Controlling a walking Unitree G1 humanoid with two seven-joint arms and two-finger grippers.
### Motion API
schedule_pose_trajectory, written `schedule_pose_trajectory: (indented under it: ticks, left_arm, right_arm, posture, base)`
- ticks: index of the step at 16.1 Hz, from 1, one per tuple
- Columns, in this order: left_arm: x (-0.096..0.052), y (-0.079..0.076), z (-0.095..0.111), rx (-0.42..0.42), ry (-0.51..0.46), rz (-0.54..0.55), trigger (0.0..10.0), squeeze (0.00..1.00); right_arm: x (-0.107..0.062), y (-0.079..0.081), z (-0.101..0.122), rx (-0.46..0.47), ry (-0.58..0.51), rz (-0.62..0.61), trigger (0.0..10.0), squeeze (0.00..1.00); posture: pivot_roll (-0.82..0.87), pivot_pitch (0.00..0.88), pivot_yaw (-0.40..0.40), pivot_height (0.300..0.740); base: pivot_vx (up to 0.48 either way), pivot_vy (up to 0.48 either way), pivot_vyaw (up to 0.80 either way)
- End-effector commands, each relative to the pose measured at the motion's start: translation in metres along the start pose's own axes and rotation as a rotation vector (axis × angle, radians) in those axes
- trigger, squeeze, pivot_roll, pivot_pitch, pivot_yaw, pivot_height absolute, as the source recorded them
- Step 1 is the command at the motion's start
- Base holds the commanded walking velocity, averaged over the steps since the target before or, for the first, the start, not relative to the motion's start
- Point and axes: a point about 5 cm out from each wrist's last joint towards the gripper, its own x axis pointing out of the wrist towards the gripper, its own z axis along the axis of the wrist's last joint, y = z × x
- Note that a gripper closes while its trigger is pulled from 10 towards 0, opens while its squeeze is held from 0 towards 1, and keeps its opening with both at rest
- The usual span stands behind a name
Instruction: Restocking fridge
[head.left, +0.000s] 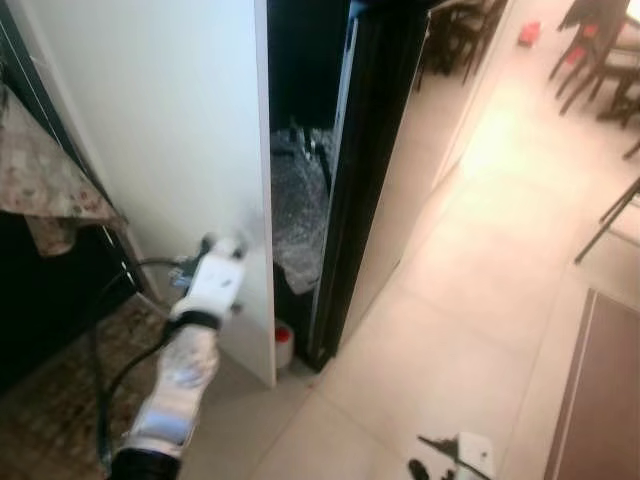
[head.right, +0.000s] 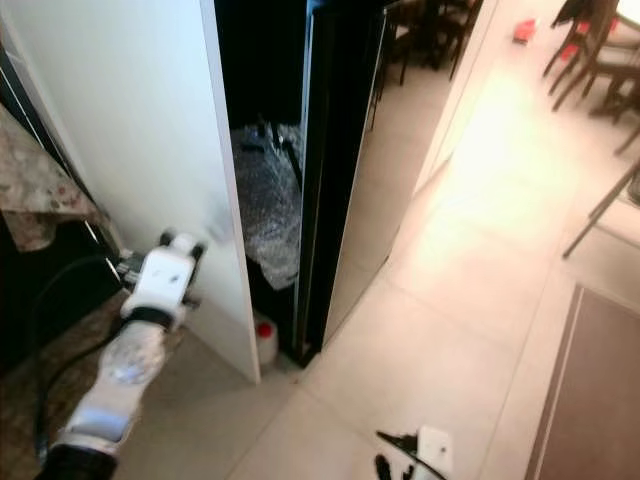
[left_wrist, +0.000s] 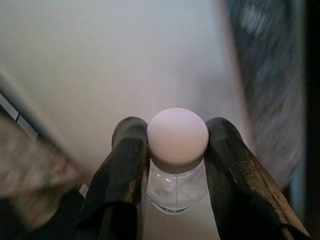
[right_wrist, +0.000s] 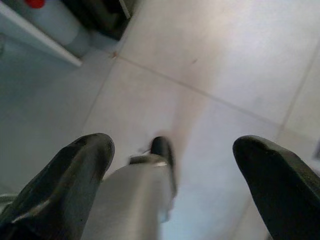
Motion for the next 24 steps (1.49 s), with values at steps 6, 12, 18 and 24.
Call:
schedule_pose_trajectory:
  ticks: [6,12,18,24]
  left_arm:
    - [-0.018,-0.013,-0.079,0.025,0.349,-0.124,10.0,0.0]
    - [-0.063,-0.046,-0.139,-0.081,0.715,-0.365,10.0,0.0]
    - [-0.103,-0.049,-0.165,-0.161,0.903,-0.316,10.0,0.0]
    - [-0.114,-0.053,-0.169,-0.15,0.932,-0.318,10.0,0.0]
  right_arm:
    - [-0.001,-0.005,0.0,0.016,-0.002,-0.022,10.0,0.0]
    - [-0.001,-0.006,0.001,0.027,-0.014,-0.034,10.0,0.0]
    - [0.002,0.0,0.013,0.017,-0.059,-0.025,10.0,0.0]
    - [0.0,-0.005,0.006,0.009,-0.022,-0.034,10.0,0.0]
  posture:
    - [-0.1,0.059,-0.002,0.74]
    - [-0.11,0.058,-0.004,0.74]
    - [-0.11,0.06,-0.013,0.74]
    - [-0.11,0.061,-0.013,0.74]
  base:
    - [0.0,0.0,0.0]
    - [0.0,0.0,0.0]
    - [0.0,0.0,0.0]
    - [0.0,0.0,-0.67]
